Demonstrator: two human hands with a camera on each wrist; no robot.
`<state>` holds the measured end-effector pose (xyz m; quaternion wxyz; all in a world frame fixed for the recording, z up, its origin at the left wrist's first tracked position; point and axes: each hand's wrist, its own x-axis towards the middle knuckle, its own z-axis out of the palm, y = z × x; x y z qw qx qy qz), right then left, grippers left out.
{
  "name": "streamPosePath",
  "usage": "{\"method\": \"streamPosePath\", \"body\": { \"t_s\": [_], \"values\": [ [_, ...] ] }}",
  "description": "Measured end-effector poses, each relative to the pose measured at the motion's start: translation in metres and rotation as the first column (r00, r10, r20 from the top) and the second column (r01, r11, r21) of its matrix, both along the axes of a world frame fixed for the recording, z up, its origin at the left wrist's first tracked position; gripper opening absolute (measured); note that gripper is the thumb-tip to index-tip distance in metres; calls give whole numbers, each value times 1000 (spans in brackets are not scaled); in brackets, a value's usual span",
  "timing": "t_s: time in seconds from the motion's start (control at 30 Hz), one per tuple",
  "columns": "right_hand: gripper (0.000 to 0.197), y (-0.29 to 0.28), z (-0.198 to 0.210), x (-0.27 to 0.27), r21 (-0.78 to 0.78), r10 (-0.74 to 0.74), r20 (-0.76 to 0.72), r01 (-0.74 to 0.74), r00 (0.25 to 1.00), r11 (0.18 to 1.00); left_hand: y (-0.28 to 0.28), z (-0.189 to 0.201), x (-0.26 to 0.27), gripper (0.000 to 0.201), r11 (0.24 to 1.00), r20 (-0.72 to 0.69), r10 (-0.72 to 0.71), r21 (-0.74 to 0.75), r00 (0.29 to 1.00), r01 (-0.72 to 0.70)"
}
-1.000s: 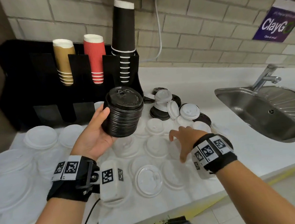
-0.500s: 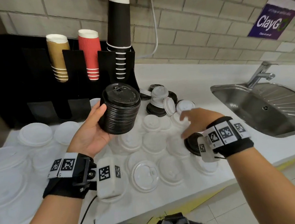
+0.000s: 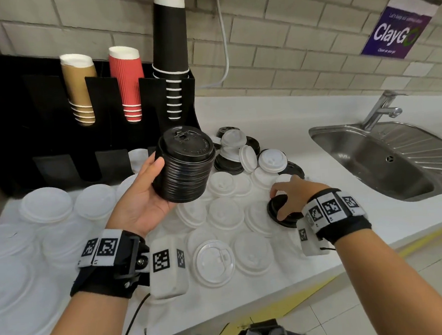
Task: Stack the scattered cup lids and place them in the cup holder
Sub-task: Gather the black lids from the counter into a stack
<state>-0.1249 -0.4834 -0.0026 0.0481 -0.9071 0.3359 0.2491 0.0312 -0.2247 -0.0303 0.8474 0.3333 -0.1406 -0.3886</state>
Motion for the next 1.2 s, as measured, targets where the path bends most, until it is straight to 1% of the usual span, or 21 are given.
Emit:
{"method": "streamPosePath", "body": {
  "t_s": [0.07, 0.1, 0.13, 0.17, 0.2, 0.23, 0.27, 0.3, 0.33, 0.4, 0.43, 0.5, 0.57, 0.7, 0.77, 0.83, 0.9, 1.0, 1.13, 1.2],
  "values": [
    [50, 3, 15, 1, 55, -22, 112, 16, 993, 998, -1, -1, 0, 57, 1000, -11, -4, -6, 1000, 3],
    [49, 5, 24, 2, 93, -29, 210, 10, 977, 996, -2, -1, -1, 59, 1000, -18, -4, -8, 1000, 4],
    [48, 10, 34, 4, 145, -38, 338, -12, 940, 989, -3, -1, -1, 60, 1000, -25, -2, -7, 1000, 1],
    [48, 15, 44, 6, 211, -54, 490, -58, 870, 976, -5, -2, -2, 62, 1000, -27, 1, -6, 1000, -1],
    [48, 23, 52, 8, 284, -85, 641, -132, 763, 950, -6, -2, -2, 64, 1000, -26, 2, -5, 1000, -2],
    [48, 33, 60, 11, 348, -131, 758, -227, 639, 910, -7, -2, -3, 65, 1000, -24, 1, -3, 1000, -1],
    [48, 43, 65, 14, 384, -177, 828, -309, 532, 870, -9, -2, -4, 66, 1000, -24, -1, 0, 1000, 1],
    [49, 53, 69, 17, 396, -209, 867, -369, 452, 841, -10, -3, -4, 65, 1000, -24, -3, 4, 1000, 3],
    [50, 62, 71, 20, 394, -229, 890, -412, 394, 821, -11, -3, -4, 66, 1000, -21, -4, 9, 1000, 4],
    [50, 76, 71, 27, 384, -251, 913, -472, 321, 793, -13, -3, -6, 72, 1000, -7, -1, 24, 1000, 1],
    [49, 81, 71, 30, 378, -253, 918, -486, 304, 788, -14, -3, -6, 75, 1000, 1, 0, 26, 1000, 0],
    [46, 87, 70, 36, 332, -202, 932, -485, 300, 809, -16, -3, -8, 74, 1000, 7, -6, 18, 1000, 6],
    [41, 90, 69, 40, 274, -125, 941, -491, 314, 827, -17, -3, -9, 71, 1000, 26, -21, 20, 999, 21],
    [31, 90, 75, 48, 209, -25, 938, -509, 345, 835, -18, -6, -10, 65, 996, 58, -65, 60, 996, 61],
    [29, 89, 79, 52, 136, 70, 931, -521, 358, 843, -20, -7, -10, 61, 995, 63, -82, 59, 995, 78],
    [29, 89, 80, 55, 102, 120, 923, -531, 367, 841, -22, -6, -10, 64, 995, 49, -85, 58, 995, 82],
    [30, 89, 79, 55, 105, 118, 922, -534, 368, 839, -25, -5, -10, 65, 996, 32, -81, 47, 996, 79],
    [29, 88, 75, 54, 131, 87, 928, -539, 361, 832, -27, -5, -9, 61, 996, 11, -82, 28, 997, 81],
    [29, 85, 72, 53, 132, 68, 939, -533, 338, 836, -30, -5, -10, 46, 997, -18, -74, 22, 997, 74],
    [30, 84, 72, 53, 120, 80, 939, -534, 335, 837, -31, -4, -10, 50, 998, -32, -63, 29, 998, 64]
  ]
}}
